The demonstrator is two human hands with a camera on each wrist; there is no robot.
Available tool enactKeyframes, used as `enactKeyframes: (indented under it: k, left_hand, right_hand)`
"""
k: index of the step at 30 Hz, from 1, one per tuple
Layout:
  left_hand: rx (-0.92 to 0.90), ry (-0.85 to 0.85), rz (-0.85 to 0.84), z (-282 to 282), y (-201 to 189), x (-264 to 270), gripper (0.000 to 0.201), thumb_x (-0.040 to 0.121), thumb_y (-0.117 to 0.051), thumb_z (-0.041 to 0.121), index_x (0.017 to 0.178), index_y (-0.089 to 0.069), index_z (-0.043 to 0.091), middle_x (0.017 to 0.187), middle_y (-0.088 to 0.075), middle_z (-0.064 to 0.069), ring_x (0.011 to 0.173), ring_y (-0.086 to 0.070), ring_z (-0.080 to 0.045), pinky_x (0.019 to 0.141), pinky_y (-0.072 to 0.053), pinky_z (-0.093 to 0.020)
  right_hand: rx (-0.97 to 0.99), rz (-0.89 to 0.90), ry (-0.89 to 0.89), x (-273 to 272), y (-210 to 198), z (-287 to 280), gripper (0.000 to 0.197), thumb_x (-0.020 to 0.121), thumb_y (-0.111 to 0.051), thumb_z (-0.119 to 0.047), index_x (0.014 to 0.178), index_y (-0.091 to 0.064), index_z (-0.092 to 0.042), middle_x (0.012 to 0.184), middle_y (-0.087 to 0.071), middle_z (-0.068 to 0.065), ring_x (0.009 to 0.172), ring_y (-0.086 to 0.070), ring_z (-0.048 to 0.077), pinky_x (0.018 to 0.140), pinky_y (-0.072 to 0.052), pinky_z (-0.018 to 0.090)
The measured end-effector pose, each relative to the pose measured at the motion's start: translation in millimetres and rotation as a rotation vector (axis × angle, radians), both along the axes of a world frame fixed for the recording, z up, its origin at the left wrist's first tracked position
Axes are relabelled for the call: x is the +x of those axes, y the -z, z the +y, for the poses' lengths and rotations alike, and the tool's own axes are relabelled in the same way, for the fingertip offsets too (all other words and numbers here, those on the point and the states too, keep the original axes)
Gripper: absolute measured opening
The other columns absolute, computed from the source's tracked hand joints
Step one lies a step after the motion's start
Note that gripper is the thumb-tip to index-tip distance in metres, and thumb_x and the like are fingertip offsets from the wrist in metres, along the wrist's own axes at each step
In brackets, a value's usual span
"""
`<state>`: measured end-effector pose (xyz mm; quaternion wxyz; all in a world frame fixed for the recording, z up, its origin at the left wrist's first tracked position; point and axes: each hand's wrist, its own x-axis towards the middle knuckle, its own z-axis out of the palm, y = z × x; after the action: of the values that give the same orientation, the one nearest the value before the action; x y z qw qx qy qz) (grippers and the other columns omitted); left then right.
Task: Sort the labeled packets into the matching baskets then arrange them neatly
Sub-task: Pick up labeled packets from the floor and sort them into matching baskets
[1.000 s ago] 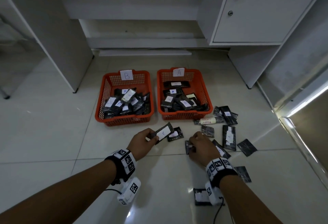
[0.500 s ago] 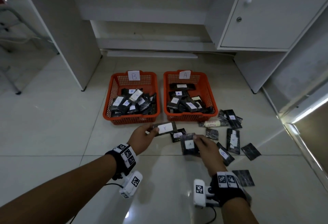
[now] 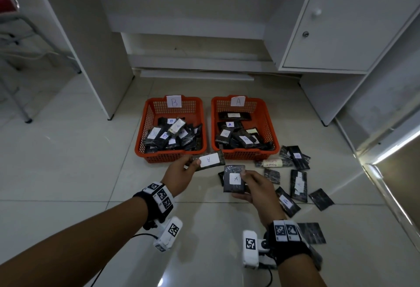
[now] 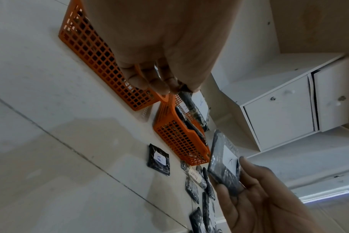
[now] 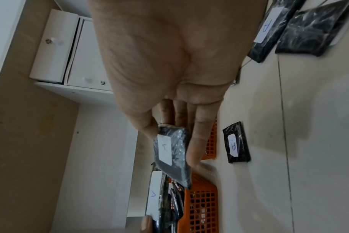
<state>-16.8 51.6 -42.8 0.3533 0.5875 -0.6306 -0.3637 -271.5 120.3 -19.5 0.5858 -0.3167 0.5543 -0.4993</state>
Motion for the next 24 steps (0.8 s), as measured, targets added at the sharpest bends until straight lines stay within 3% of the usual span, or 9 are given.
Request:
enactKeyframes:
  k: [3,5,12,14,16,19,21,22,24]
  left_hand:
    - [-0.010,-0.016,-0.001,-0.3,-2.9,-0.5,0.021,0.102,-0.060,0.036,0.087,-0.064,0.022,0.084,-0.069,0.008,0.080,-0.062,0.006,0.064,-0.042,-0.009]
    - [-0.019,-0.041,0.011,-1.8,-6.3,-3.4,0.017,0.102,-0.060,0.035,0.090,-0.065,0.024,0.084,-0.068,0.009,0.078,-0.061,0.007,0.063,-0.040,-0.008]
    - [0.019,-0.079,0.069,-26.0,-11.6,-29.0,0.017,0.099,-0.064,0.038,0.103,-0.068,0.023,0.088,-0.070,0.007,0.081,-0.066,-0.010,0.070,-0.054,-0.030]
    - [0.005,-0.080,0.045,-37.1,-15.9,-42.8,0.018,0.098,-0.065,0.039,0.104,-0.068,0.023,0.089,-0.070,0.006,0.082,-0.065,-0.010,0.069,-0.052,-0.027]
    - [-0.026,-0.088,-0.008,-51.6,-19.3,-57.7,0.018,0.097,-0.066,0.039,0.101,-0.068,0.022,0.087,-0.068,0.008,0.080,-0.063,-0.007,0.065,-0.047,-0.023]
    - [-0.032,-0.111,-0.047,-75.8,-19.8,-80.8,0.019,0.097,-0.066,0.040,0.099,-0.067,0.020,0.084,-0.066,0.009,0.078,-0.062,-0.006,0.063,-0.041,-0.019]
    - [-0.023,-0.141,-0.023,-89.4,-15.7,-93.9,0.022,0.097,-0.066,0.038,0.102,-0.070,0.017,0.084,-0.067,0.008,0.080,-0.064,-0.010,0.064,-0.043,-0.022]
    - [-0.015,-0.154,-0.019,-94.5,-13.0,-99.3,0.022,0.097,-0.067,0.037,0.103,-0.071,0.016,0.084,-0.068,0.007,0.082,-0.065,-0.013,0.066,-0.045,-0.024]
    - [0.002,-0.158,-0.028,-102.3,-5.1,-108.4,0.024,0.097,-0.066,0.037,0.107,-0.072,0.016,0.090,-0.072,0.002,0.087,-0.068,-0.018,0.075,-0.052,-0.029]
  right_hand:
    - [-0.076,0.036,-0.042,-0.8,2.0,-1.0,0.020,0.102,-0.061,-0.003,0.115,-0.075,-0.006,0.112,-0.078,0.015,0.103,-0.076,0.032,0.087,-0.064,0.041]
    - [-0.131,0.108,-0.025,-3.3,0.7,-6.0,0.021,0.101,-0.064,-0.004,0.116,-0.076,-0.010,0.110,-0.078,0.010,0.101,-0.077,0.027,0.086,-0.063,0.035]
    - [-0.148,0.400,0.290,-48.6,-9.8,-61.4,0.022,0.094,-0.076,-0.016,0.115,-0.070,-0.021,0.109,-0.072,-0.003,0.090,-0.073,0.016,0.068,-0.061,0.032]
    - [-0.170,0.430,0.455,-63.2,-10.6,-81.8,0.018,0.093,-0.074,-0.010,0.108,-0.067,-0.015,0.098,-0.072,-0.001,0.081,-0.071,0.019,0.063,-0.059,0.028]
    - [-0.193,0.530,0.531,-76.5,-6.8,-103.3,0.013,0.090,-0.073,-0.006,0.101,-0.066,-0.009,0.087,-0.068,0.000,0.078,-0.065,0.020,0.070,-0.056,0.027]
    - [-0.118,0.700,0.417,-92.3,4.0,-125.6,0.008,0.091,-0.071,-0.008,0.095,-0.066,-0.009,0.084,-0.065,-0.001,0.073,-0.059,0.016,0.061,-0.049,0.018]
    - [-0.061,0.821,0.330,-99.3,13.3,-132.0,0.006,0.092,-0.070,-0.011,0.094,-0.065,-0.012,0.083,-0.064,-0.001,0.070,-0.057,0.015,0.052,-0.037,0.011]
    - [-0.043,0.868,0.314,-101.5,17.8,-132.3,0.005,0.092,-0.070,-0.014,0.095,-0.065,-0.014,0.084,-0.065,-0.001,0.070,-0.057,0.014,0.052,-0.035,0.010]
    - [-0.075,0.896,0.315,-105.4,30.0,-129.2,0.006,0.093,-0.070,-0.021,0.097,-0.068,-0.017,0.091,-0.070,0.001,0.077,-0.062,0.016,0.061,-0.042,0.018]
